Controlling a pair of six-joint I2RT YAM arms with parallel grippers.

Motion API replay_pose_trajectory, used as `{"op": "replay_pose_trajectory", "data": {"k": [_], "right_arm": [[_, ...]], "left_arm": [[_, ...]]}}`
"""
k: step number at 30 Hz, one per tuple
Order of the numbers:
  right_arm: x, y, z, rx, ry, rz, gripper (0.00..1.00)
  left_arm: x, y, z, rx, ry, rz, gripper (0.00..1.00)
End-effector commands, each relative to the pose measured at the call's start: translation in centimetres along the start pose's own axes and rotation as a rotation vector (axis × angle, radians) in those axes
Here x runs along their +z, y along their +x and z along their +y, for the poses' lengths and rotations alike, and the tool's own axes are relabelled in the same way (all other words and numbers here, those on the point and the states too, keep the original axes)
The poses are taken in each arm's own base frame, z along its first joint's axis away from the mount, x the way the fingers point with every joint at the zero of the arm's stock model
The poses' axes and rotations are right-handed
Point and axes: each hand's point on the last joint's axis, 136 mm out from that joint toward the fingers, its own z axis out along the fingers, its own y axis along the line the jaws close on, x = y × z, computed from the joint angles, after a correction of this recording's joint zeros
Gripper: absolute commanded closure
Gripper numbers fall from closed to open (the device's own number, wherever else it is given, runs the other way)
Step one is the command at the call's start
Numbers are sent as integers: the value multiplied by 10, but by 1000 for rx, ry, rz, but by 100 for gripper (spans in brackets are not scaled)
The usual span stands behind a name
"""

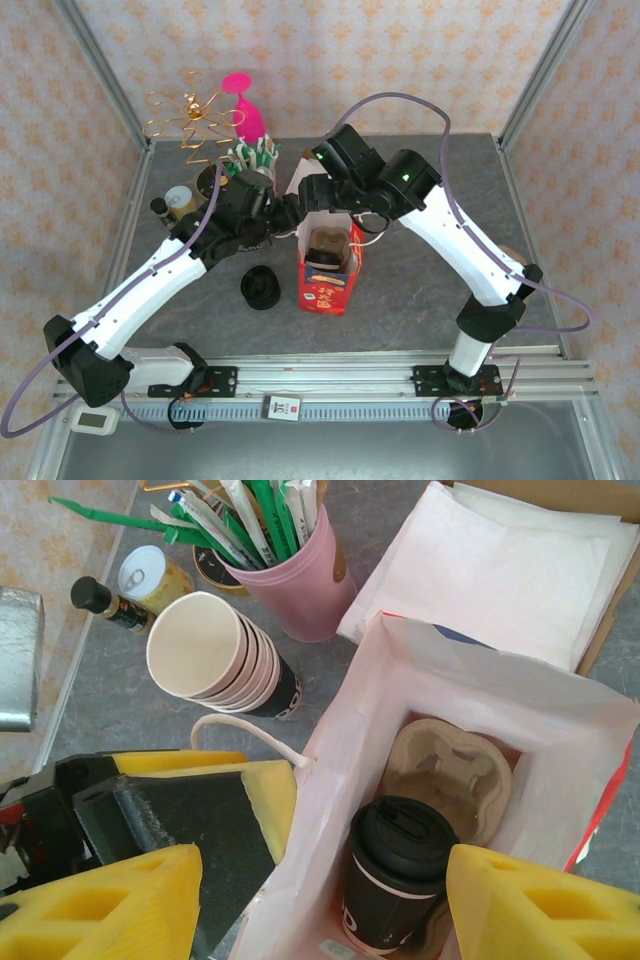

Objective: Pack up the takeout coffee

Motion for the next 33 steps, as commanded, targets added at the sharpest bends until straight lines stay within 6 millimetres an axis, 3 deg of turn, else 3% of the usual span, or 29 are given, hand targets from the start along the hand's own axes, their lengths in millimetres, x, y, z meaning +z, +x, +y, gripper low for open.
{"op": "replay_pose_trajectory", "data": {"k": [1, 9, 16, 21, 26, 33], "right_arm": [[-24, -21, -5, 9, -11, -94, 35], [-35, -45, -23, 50, 8, -176, 33], [-39, -66, -64, 132, 41, -269, 28], [-35, -77, -98, 183, 56, -314, 26], [-17, -84, -127, 223, 31, -315, 24], [18, -83, -154, 257, -14, -248, 23]], "left_arm": [[-19, -13, 0, 24, -11, -46, 43], [-39, -30, -4, 68, 1, -100, 38], [-77, -58, 8, 96, -40, -227, 31], [-86, -69, 25, 102, -78, -276, 28], [-83, -72, 44, 113, -130, -290, 27], [-75, -78, 62, 137, -173, -315, 26]]}}
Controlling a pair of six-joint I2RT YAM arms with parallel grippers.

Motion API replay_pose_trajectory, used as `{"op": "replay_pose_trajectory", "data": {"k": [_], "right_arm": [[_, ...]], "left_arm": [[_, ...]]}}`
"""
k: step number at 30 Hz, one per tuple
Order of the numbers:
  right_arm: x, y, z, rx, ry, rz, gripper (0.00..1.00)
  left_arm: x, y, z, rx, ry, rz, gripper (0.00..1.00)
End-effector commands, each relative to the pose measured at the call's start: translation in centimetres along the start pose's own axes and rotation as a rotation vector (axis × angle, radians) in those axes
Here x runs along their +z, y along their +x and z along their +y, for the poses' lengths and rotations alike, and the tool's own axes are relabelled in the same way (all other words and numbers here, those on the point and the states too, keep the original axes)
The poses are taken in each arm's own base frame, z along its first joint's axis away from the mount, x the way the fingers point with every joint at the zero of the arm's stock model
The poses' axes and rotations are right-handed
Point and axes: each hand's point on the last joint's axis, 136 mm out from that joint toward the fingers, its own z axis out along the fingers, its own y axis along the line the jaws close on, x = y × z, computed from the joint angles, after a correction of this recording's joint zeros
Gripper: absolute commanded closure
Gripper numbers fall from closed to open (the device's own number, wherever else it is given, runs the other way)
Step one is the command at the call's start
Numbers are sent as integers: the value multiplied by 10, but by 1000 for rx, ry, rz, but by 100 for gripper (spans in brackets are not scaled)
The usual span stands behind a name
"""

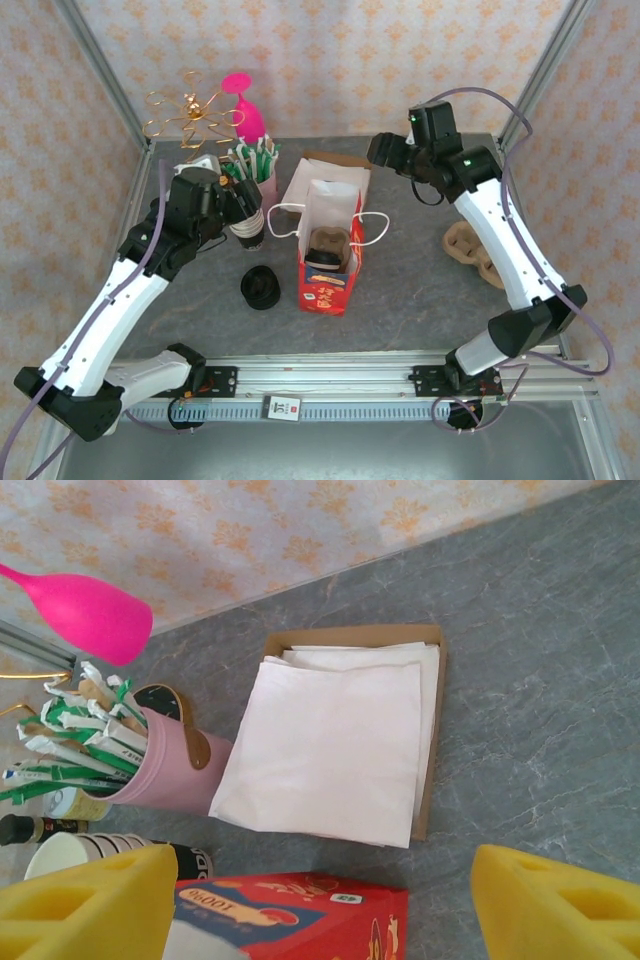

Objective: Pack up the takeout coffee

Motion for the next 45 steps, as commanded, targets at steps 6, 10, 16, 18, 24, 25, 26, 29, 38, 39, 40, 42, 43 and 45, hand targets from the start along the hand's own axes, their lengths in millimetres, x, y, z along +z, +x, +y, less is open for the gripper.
{"op": "replay_pose_trajectory", "data": {"k": [6, 10, 16, 18, 24, 25, 26, 29, 38, 39, 40, 42, 43, 45], "right_arm": [[20, -7, -2, -9, -123, -25, 20], [26, -9, -19, 41, -136, -51, 17], [36, -2, -36, 86, -135, -40, 14], [39, 3, -36, 85, -146, -27, 14], [39, 7, -41, 78, -138, -27, 12], [39, 7, -41, 77, -139, -27, 12], [39, 8, -43, 77, -136, -24, 12], [39, 7, -44, 71, -136, -24, 11], [40, 7, -43, 69, -146, -20, 11], [40, 7, -43, 68, -147, -19, 11], [40, 7, -43, 69, -147, -19, 11], [40, 7, -42, 69, -151, -17, 11], [40, 7, -42, 69, -151, -18, 11], [40, 7, -42, 69, -151, -18, 11]], "left_arm": [[8, -20, 21, 80, -86, -93, 26], [13, -40, 36, 65, -135, -154, 26], [39, -67, 42, 17, -117, -188, 28], [53, -73, 49, -8, -127, -181, 30], [81, -93, 49, -27, -121, -201, 38], [83, -96, 50, -26, -132, -210, 41], [86, -97, 52, -24, -143, -215, 43], [96, -98, 58, -12, -169, -213, 50], [107, -103, 73, 10, -255, -214, 68], [108, -102, 75, 13, -266, -207, 69], [111, -101, 76, 18, -271, -200, 69], [114, -101, 78, 20, -279, -196, 70], [116, -101, 78, 22, -283, -196, 70], [121, -102, 79, 27, -282, -199, 72]]}}
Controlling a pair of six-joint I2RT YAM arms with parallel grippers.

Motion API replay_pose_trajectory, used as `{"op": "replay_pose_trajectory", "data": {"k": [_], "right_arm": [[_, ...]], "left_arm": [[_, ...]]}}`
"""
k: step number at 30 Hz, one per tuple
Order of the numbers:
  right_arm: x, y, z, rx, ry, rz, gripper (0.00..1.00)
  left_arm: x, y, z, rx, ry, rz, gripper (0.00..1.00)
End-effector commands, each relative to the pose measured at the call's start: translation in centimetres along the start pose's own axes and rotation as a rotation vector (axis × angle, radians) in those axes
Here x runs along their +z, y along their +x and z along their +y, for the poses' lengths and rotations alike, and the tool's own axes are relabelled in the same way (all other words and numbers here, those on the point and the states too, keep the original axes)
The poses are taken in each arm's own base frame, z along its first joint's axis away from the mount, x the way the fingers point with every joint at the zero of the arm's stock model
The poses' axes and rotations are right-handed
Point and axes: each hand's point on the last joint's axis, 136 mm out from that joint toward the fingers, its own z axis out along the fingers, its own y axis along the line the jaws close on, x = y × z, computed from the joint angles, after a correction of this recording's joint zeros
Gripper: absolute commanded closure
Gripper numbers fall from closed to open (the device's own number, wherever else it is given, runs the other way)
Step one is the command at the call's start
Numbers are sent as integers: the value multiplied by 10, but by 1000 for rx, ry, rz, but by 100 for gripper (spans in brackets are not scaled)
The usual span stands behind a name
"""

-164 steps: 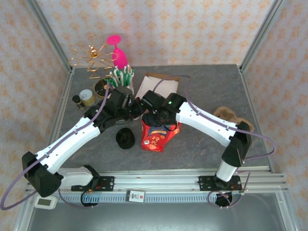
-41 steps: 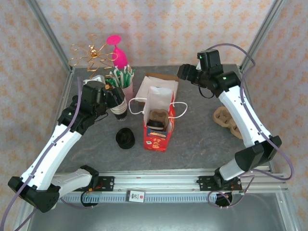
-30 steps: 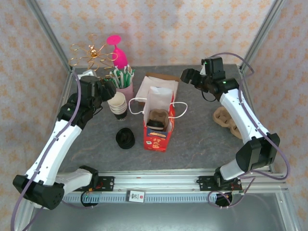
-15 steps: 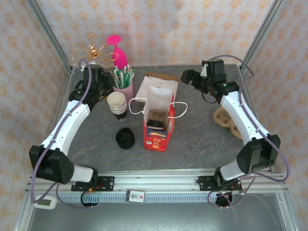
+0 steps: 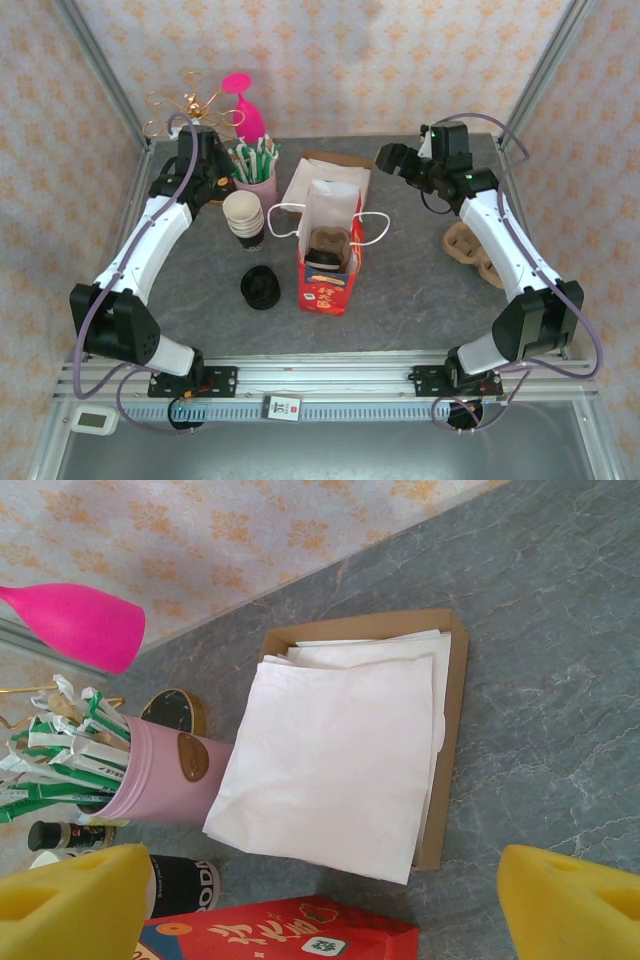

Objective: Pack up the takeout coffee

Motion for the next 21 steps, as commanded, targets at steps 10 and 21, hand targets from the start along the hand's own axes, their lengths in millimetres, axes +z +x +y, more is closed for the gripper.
{"op": "replay_pose_trajectory", "data": {"k": [10, 21], "right_arm": [[-10, -8, 5, -29, -21, -40, 11], [-31, -22, 20, -33, -55, -96, 11]], "left_arm": [[8, -22, 0, 43, -36, -53, 97], [-55, -54, -2, 85, -28, -67, 100]]}}
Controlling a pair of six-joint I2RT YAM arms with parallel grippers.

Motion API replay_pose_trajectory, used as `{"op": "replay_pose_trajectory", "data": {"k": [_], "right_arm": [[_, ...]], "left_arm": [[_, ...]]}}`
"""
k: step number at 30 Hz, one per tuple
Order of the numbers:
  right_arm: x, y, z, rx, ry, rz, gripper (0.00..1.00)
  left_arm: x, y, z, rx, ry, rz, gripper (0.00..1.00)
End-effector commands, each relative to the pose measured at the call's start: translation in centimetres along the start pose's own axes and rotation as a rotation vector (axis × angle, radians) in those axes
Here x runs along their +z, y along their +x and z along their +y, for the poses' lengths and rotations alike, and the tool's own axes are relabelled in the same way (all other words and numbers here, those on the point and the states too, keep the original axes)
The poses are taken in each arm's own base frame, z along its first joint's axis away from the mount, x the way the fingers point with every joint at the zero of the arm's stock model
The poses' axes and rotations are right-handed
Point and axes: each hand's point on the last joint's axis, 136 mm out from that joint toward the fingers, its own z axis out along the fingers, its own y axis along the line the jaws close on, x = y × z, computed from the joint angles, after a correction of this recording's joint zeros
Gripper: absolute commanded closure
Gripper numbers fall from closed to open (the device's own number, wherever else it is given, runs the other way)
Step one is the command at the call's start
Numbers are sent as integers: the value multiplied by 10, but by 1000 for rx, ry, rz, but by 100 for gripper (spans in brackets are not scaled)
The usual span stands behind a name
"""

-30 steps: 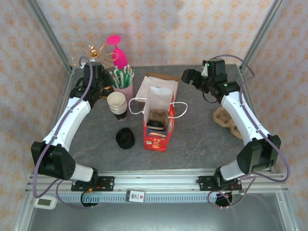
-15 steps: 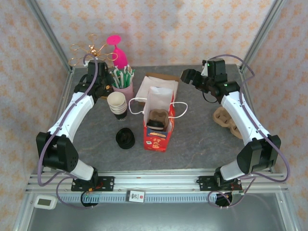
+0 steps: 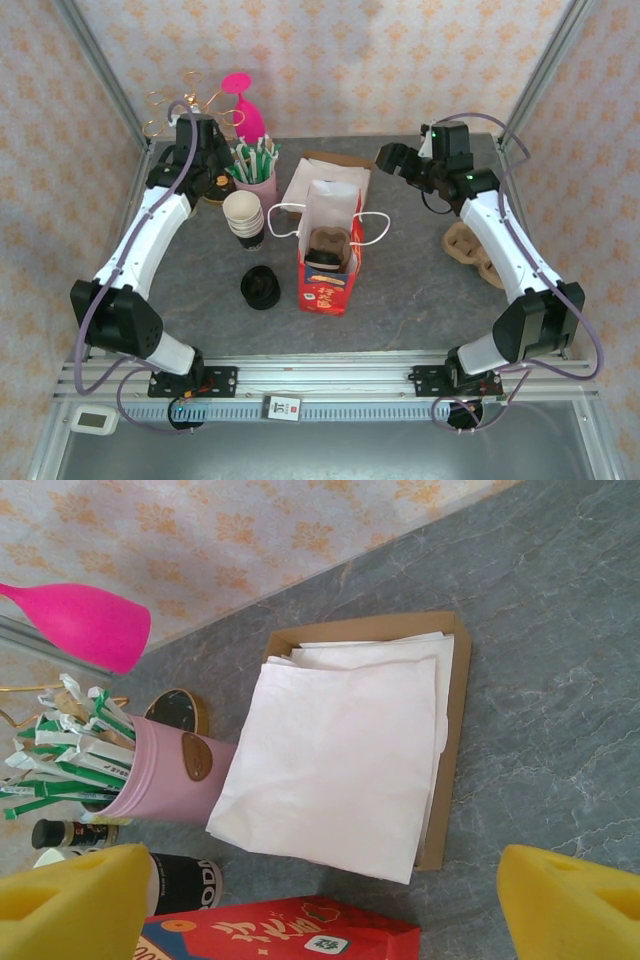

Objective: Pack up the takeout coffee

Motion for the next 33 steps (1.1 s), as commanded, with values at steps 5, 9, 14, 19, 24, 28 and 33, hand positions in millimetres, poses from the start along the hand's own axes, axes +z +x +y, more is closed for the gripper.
{"op": "replay_pose_trajectory", "data": {"k": [5, 9, 14, 19, 24, 28, 33], "right_arm": [[-34, -27, 16, -20, -27, -112, 10], [-37, -30, 10, 6, -4, -132, 9], [-37, -29, -5, 55, 21, -130, 8], [-30, -23, -30, 109, 52, -108, 7], [4, 7, -53, 143, 97, 42, 6], [29, 17, -66, 171, 117, 86, 5], [64, 34, -84, 184, 175, 148, 5]], "left_arm": [[-93, -49, 7, 69, 20, -58, 100], [-144, -66, 10, 88, 45, -81, 100], [-210, -70, -24, 92, 275, -90, 100], [-248, -61, -61, 59, 482, -68, 100], [-263, -33, -97, 44, 642, -1, 100], [-253, 0, -122, 115, 635, 74, 100], [-242, 26, -141, 204, 578, 93, 100]]}}
